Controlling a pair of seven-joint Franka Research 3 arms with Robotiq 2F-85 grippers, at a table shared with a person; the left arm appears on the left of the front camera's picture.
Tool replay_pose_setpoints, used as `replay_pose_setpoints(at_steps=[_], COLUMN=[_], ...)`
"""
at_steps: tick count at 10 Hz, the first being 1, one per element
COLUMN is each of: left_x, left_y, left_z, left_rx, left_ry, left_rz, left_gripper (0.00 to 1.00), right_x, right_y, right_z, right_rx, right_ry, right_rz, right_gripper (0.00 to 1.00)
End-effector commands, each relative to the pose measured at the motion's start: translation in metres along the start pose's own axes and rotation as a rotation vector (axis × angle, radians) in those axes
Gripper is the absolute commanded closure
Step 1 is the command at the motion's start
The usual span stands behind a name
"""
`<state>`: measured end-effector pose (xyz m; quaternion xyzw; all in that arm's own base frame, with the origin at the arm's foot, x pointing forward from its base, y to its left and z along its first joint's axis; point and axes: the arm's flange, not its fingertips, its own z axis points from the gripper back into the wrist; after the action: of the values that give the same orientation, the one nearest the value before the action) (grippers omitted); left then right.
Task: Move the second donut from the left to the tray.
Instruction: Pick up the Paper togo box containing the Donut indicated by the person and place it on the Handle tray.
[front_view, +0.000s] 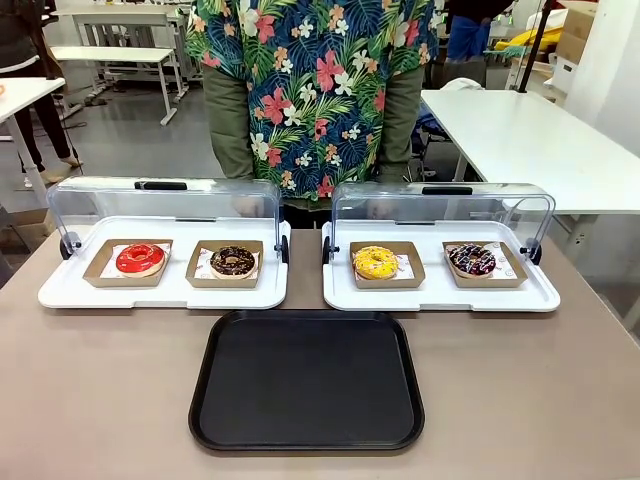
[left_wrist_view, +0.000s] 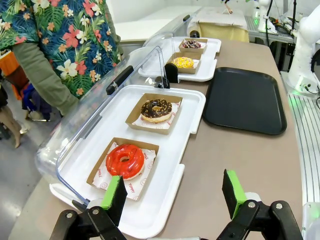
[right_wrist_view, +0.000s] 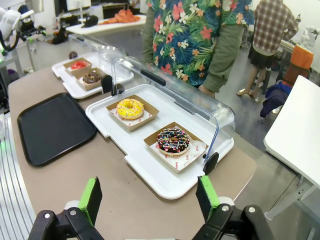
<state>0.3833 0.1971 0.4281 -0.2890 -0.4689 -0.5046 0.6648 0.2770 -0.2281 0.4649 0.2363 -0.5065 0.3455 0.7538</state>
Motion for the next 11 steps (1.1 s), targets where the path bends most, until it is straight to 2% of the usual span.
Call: replay_pose_setpoints(at_steps=[1,11], left_x=[0.0028,0.0028], left_y=[-0.0009,-0.0009], left_z=[0.0011,0.0011], left_rx=[-0.003,-0.003], left_ry=[0.012,0.012], left_rz=[0.009,0.009], left_gripper=[0.00,0.00], right_x=[0.0013,0.0013], right_y=[-0.0042,-0.0042], right_z=[-0.0007,-0.0007], right_rx=[-0.007,-0.007], right_ry=[-0.027,-0.027], right_rz=[0.027,0.027], right_gripper=[0.00,0.00])
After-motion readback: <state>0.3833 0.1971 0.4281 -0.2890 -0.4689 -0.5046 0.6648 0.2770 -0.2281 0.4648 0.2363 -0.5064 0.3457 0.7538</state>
